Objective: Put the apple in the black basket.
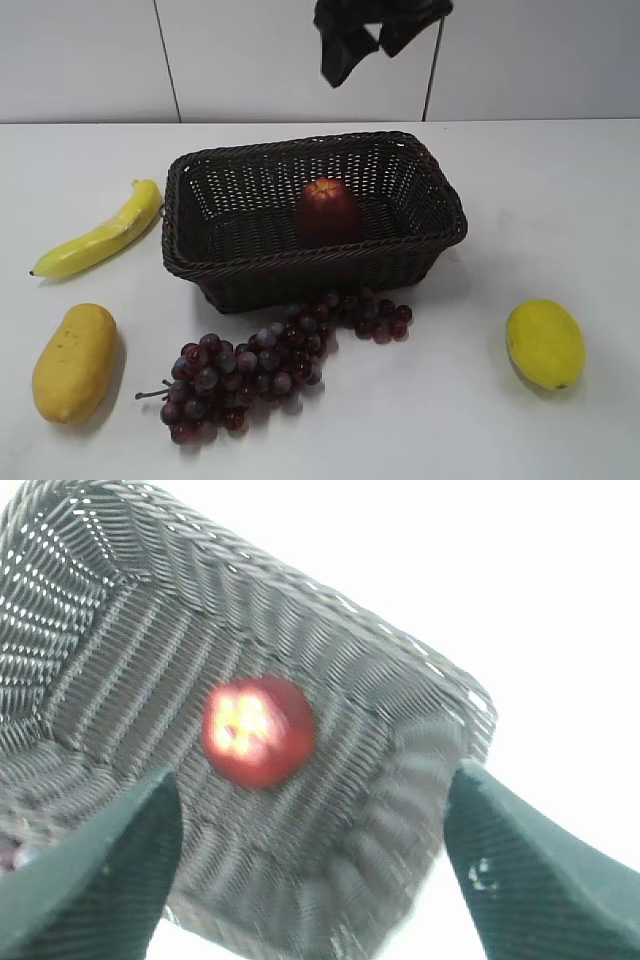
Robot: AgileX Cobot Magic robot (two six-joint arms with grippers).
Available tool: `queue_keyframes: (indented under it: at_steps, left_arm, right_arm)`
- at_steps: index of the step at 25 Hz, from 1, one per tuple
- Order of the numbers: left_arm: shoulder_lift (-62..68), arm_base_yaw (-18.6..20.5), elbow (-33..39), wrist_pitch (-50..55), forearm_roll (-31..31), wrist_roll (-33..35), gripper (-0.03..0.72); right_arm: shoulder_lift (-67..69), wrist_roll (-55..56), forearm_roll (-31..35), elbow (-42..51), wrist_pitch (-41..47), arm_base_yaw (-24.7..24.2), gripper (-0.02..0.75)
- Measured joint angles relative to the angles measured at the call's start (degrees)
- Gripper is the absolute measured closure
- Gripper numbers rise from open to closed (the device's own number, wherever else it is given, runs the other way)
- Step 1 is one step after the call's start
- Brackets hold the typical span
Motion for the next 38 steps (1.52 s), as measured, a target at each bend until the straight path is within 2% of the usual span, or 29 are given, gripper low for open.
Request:
queue_keyframes:
  at_steps: [3,7,11,14,24,33,38]
  left_arm:
    - [0.0,0.0,0.0,0.0,0.0,0.0,0.466]
    - [0.0,0.0,0.0,0.0,0.0,0.0,0.466]
    - [0.0,0.0,0.0,0.0,0.0,0.0,0.466]
    - [0.0,0.0,0.0,0.0,0.0,0.0,0.466]
    - [0.0,0.0,0.0,0.0,0.0,0.0,0.466]
    - [0.0,0.0,0.0,0.0,0.0,0.0,0.466]
    - [0.0,0.0,0.0,0.0,0.0,0.0,0.466]
  right_arm:
    - [-4.55,1.86,-2.7,0.54,3.1,-1.98,0.135]
    - [-10.92,4.08,-5.07,5.54,3.87,-8.26,0.147]
    - [-18.5,6.09,-5.72,14.94,4.23,-15.37,0.147]
    - [-25.64,8.01,-5.9,23.61,4.23,-18.35,0.148]
    - [-52.08,9.48,-2.15,53.73,4.07,-18.74,0.154]
    - [-84.72,9.54,-0.95,72.15,-2.59,-18.74,0.154]
    - [-101.27,9.47,-1.29,79.99,-3.26,-18.74,0.16]
